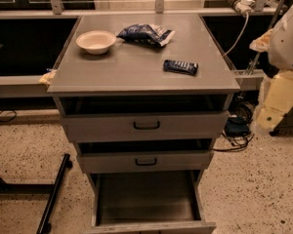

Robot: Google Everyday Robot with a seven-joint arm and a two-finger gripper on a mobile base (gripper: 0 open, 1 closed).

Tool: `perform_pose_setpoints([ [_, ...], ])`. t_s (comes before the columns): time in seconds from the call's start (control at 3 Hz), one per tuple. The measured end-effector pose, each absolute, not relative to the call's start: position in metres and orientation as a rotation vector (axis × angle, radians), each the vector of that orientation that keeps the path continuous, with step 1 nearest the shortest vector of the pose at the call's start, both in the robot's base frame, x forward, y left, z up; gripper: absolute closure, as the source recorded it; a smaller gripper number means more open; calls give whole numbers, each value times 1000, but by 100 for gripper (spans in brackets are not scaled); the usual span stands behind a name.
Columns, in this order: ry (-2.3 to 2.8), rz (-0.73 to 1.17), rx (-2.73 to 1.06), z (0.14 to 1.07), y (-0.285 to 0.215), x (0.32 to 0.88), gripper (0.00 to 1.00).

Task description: Place rxbar blueberry into bottom drawer

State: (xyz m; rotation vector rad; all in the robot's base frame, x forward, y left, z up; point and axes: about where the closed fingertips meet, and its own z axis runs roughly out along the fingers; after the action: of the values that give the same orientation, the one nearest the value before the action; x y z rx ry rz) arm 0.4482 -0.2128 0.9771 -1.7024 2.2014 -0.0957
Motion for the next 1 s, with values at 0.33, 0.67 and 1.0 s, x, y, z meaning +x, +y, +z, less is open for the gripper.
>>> perform_pose_setpoints([
  [0.33,2162,-68,-1650,977,-211,470,0],
  [0.67,2128,-36,-1609,975,-209,495,0],
  [1.0,2110,18,-1569,967,-208,533,0],
])
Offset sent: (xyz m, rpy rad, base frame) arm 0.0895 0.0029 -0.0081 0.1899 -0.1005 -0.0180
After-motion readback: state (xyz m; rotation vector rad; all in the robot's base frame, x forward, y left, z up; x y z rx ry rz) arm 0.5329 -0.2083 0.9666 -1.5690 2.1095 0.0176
